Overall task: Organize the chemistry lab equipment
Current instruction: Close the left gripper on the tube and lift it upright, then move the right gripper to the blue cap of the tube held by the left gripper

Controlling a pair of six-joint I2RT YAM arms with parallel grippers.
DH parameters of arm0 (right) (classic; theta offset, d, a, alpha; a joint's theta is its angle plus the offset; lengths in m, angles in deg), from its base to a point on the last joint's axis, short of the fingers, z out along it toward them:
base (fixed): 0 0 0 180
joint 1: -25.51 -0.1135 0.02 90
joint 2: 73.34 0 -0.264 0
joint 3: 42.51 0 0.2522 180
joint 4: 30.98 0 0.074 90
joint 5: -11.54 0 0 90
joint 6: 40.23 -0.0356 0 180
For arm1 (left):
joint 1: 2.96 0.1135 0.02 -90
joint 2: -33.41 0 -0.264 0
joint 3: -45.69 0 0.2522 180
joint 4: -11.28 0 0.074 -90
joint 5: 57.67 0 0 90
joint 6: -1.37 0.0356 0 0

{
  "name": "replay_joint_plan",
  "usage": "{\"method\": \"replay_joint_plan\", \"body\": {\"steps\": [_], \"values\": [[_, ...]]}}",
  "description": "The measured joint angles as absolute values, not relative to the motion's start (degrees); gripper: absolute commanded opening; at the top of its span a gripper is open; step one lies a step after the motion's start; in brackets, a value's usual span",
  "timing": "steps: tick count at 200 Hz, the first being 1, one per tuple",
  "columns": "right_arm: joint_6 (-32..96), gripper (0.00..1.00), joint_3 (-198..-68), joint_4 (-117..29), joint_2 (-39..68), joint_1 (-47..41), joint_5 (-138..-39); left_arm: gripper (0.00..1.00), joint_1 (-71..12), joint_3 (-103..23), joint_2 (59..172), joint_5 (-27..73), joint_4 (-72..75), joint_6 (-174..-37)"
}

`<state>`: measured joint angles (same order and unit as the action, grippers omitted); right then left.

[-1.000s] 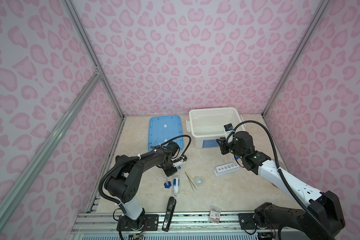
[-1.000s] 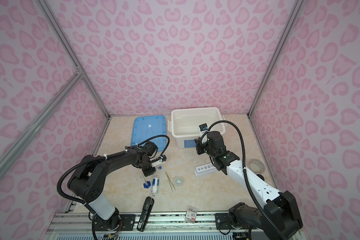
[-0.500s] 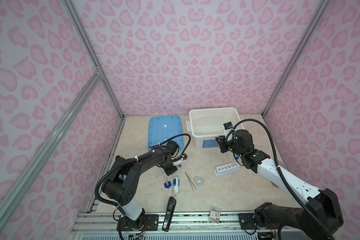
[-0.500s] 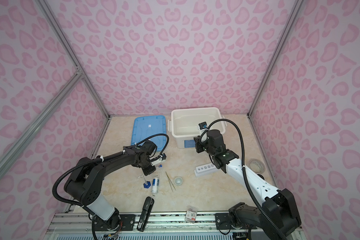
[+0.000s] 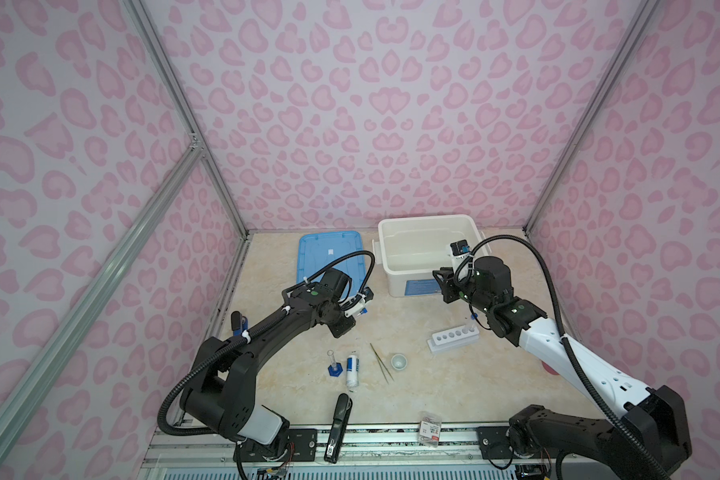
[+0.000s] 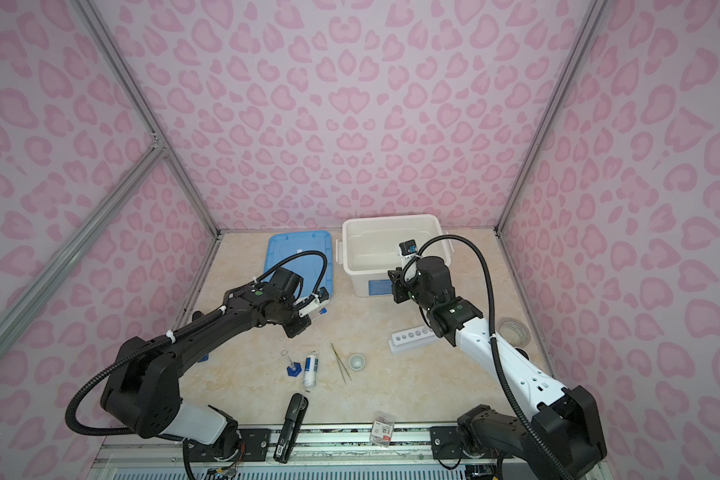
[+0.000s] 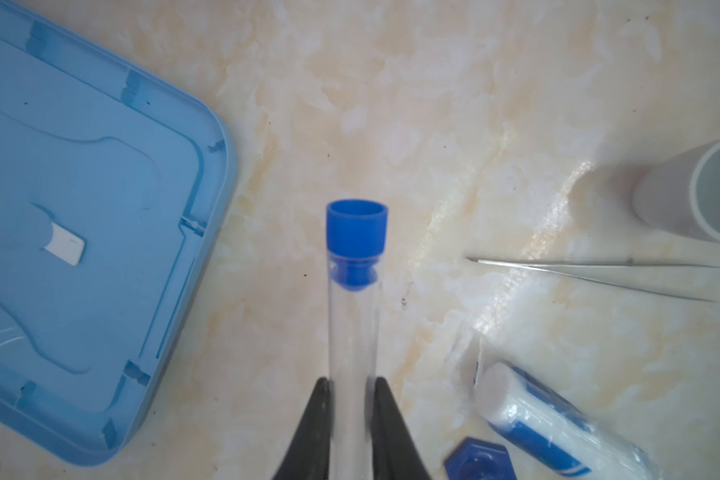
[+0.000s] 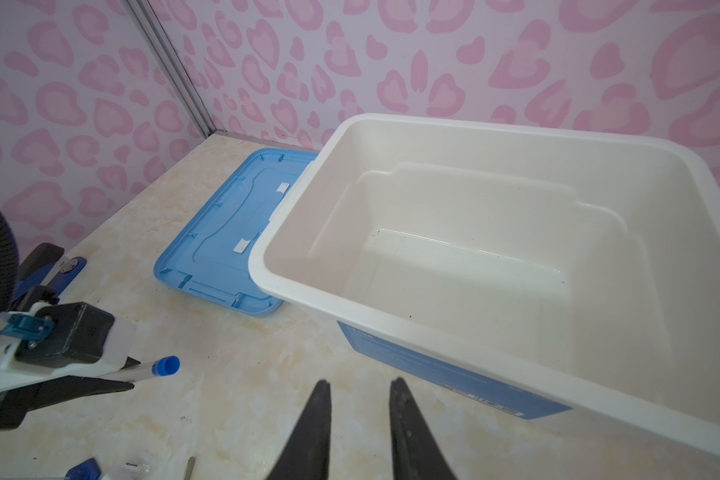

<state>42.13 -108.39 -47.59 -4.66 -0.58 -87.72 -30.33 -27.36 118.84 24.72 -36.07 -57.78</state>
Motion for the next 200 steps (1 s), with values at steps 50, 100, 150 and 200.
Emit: {"method": "replay_joint_plan", "body": {"steps": [50,100,150,200], "values": [[40.71,0.26,-107.43,-47.68,-7.37,-0.58,-89.95,0.15,-29.37,-30.97,113.49,19.82,-35.37,-57.6],[40.41,0.26,-107.23,-48.07,-8.81,-2.7,-92.49,0.16,-27.53,-30.4,106.84,10.38,-31.72,-59.26],[41.39,0.26,-108.72,-48.33,-9.2,-6.33,-92.79,0.16,-25.81,-29.9,104.44,0.15,-27.89,-62.8],[41.43,0.27,-109.5,-46.23,-8.77,-10.31,-97.27,0.16,-24.65,-29.22,103.56,-7.26,-25.91,-65.08]]}}
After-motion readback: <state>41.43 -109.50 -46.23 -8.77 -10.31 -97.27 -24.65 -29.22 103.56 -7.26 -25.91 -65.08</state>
